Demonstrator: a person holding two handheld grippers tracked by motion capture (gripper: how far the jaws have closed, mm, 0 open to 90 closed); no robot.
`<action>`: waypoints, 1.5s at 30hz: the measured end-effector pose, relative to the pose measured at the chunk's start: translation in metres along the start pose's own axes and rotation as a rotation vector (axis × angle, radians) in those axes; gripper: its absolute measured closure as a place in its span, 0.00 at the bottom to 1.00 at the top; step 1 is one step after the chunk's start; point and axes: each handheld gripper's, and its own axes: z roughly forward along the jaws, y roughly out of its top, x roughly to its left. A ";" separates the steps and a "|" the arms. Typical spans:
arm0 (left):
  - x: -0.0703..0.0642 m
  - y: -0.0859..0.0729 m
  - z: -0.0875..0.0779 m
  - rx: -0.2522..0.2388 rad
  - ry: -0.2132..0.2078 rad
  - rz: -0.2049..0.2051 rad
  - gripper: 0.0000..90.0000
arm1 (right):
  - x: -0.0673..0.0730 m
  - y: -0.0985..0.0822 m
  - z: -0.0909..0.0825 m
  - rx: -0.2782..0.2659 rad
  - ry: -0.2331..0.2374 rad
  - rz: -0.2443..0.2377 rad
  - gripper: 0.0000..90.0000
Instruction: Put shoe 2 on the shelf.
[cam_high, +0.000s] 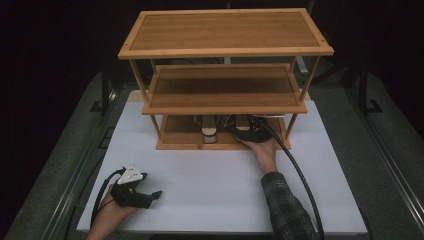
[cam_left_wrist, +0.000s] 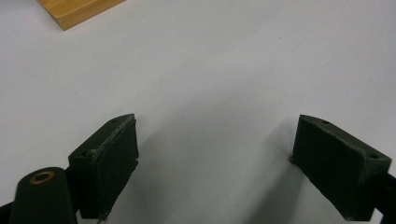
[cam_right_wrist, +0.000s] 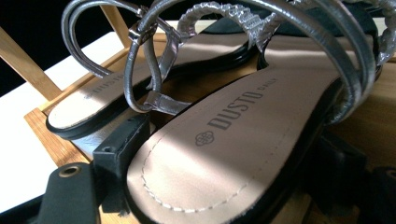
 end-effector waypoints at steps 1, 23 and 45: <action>0.000 0.000 0.000 0.001 0.000 0.001 0.15 | 0.000 0.000 0.000 0.009 -0.001 0.000 0.26; 0.000 0.000 0.000 -0.002 0.001 0.001 0.15 | 0.001 -0.007 -0.028 0.084 -0.054 -0.127 0.33; 0.000 0.000 0.000 -0.002 0.002 0.002 0.15 | 0.012 -0.016 -0.083 0.148 -0.124 -0.183 0.10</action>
